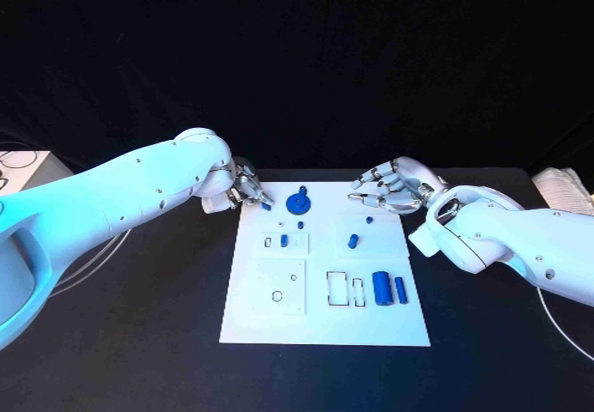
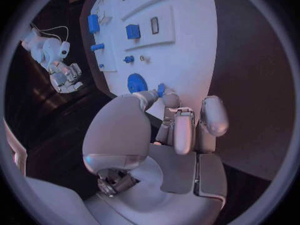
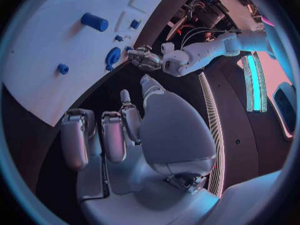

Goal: Assemble the parts on the task board

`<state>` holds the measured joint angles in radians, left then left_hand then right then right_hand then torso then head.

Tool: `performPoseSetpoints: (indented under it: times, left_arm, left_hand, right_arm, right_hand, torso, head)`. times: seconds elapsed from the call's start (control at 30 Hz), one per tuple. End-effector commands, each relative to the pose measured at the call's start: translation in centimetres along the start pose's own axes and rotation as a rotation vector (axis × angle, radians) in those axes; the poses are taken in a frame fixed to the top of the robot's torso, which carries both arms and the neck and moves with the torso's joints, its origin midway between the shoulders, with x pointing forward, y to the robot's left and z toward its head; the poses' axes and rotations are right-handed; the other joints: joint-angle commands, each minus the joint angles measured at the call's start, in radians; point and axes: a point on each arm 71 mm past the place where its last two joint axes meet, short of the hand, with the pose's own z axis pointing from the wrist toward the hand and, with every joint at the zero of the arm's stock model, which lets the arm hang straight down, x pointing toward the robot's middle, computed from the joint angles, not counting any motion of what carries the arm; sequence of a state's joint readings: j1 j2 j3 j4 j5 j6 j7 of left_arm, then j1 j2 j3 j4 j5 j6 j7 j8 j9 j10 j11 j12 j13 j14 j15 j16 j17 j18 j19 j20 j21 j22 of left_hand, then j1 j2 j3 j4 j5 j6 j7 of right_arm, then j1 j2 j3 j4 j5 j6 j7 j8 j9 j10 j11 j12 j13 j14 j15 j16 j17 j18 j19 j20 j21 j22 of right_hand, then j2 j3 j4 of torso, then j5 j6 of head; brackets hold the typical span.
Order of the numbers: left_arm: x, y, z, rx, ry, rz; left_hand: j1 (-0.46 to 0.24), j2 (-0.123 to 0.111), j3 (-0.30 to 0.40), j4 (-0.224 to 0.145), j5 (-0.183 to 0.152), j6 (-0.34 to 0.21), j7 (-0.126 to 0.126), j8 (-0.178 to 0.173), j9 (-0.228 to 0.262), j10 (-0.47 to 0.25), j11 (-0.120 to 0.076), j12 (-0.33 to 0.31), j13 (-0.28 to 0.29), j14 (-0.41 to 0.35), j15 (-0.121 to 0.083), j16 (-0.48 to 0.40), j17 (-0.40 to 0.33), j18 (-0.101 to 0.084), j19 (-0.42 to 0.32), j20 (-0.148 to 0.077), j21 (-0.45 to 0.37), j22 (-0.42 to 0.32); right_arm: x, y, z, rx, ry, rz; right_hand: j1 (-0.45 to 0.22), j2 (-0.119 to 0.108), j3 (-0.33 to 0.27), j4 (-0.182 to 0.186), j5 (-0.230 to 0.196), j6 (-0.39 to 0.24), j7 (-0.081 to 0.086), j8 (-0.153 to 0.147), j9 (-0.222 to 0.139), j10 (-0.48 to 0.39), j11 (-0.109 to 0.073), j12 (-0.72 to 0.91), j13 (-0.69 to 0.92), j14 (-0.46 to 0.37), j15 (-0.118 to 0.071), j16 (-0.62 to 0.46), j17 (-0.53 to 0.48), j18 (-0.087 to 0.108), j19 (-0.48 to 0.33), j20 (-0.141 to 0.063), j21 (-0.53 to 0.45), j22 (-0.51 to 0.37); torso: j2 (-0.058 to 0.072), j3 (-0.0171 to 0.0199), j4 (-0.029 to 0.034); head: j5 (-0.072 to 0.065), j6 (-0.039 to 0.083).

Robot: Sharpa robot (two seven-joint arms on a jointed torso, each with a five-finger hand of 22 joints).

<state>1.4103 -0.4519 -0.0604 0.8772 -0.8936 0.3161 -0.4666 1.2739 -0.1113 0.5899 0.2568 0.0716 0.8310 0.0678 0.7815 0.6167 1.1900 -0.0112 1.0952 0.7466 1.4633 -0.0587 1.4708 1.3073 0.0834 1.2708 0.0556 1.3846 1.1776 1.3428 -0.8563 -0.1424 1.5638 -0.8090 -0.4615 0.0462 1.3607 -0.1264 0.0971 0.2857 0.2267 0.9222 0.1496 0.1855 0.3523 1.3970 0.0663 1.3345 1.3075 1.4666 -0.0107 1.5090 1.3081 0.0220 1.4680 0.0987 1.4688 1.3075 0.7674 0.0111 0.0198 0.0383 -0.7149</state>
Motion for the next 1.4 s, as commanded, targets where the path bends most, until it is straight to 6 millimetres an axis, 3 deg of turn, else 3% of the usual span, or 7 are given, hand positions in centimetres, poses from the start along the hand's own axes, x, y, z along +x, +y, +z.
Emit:
performPoseSetpoints:
  times: [0.03, 0.3, 0.77, 1.4]
  left_arm:
    - [0.2, -0.2, -0.3, 0.044, 0.005, -0.071]
    - [0.8, 0.3, -1.5, 0.073, 0.014, -0.109]
    - [2.8, 1.0, -4.0, 0.09, -0.005, -0.046]
    - [6.2, 1.1, -4.1, 0.074, -0.031, 0.095]
  left_hand:
    - [-0.001, -0.006, 0.114, -0.095, 0.004, 0.0, -0.009, 0.011, 0.022, 0.015, -0.001, 0.009, 0.01, 0.055, -0.008, 0.009, 0.095, 0.004, 0.015, -0.002, 0.009, 0.013]
    - [-0.041, -0.031, 0.191, -0.132, 0.01, 0.01, -0.015, 0.027, 0.028, 0.044, -0.007, 0.023, 0.027, 0.065, -0.014, 0.022, 0.117, -0.002, 0.036, -0.008, 0.023, 0.04]
    - [-0.071, -0.048, 0.246, -0.164, 0.016, 0.022, -0.021, 0.037, 0.029, 0.069, -0.014, 0.036, 0.046, 0.069, -0.02, 0.025, 0.124, -0.009, 0.061, -0.015, 0.038, 0.071]
    - [-0.087, -0.056, 0.276, -0.181, 0.018, 0.03, -0.023, 0.042, 0.03, 0.084, -0.016, 0.045, 0.059, 0.071, -0.023, 0.028, 0.129, -0.012, 0.074, -0.018, 0.047, 0.088]
  right_arm:
    - [0.1, 0.1, 0.0, -0.011, 0.009, -0.004]
    - [-0.2, -0.2, 0.0, -0.005, 0.005, -0.007]
    - [-0.3, -0.4, 0.0, 0.0, 0.001, -0.008]
    - [-0.5, -0.4, 0.1, -0.005, -0.011, -0.007]
  right_hand:
    - [-0.011, 0.0, 0.001, 0.001, 0.005, -0.009, 0.001, 0.004, 0.001, -0.004, 0.0, -0.005, 0.049, 0.072, 0.003, -0.006, 0.124, 0.007, 0.039, 0.0, -0.003, 0.184]
    - [-0.011, 0.0, 0.001, 0.001, 0.005, -0.009, 0.001, 0.004, 0.001, -0.004, 0.0, -0.005, 0.049, 0.072, 0.003, -0.006, 0.124, 0.007, 0.039, 0.0, -0.003, 0.184]
    - [-0.013, 0.001, 0.003, 0.001, 0.005, -0.009, 0.0, 0.005, 0.002, -0.004, 0.0, -0.005, 0.049, 0.071, 0.003, -0.007, 0.122, 0.008, 0.039, 0.0, -0.004, 0.183]
    - [-0.014, 0.0, 0.003, 0.001, 0.006, -0.009, 0.0, 0.006, 0.002, -0.008, 0.0, -0.011, 0.044, 0.07, 0.003, -0.01, 0.116, 0.01, 0.034, 0.0, -0.011, 0.178]
  torso:
    - [-0.001, 0.0006, 0.0005]
    - [-0.005, -0.0009, 0.0046]
    - [-0.01, -0.0012, 0.0093]
    - [-0.008, -0.0006, 0.007]
  head:
    - [0.0, -0.001]
    - [0.0, -0.004]
    - [0.001, -0.012]
    - [0.009, -0.021]
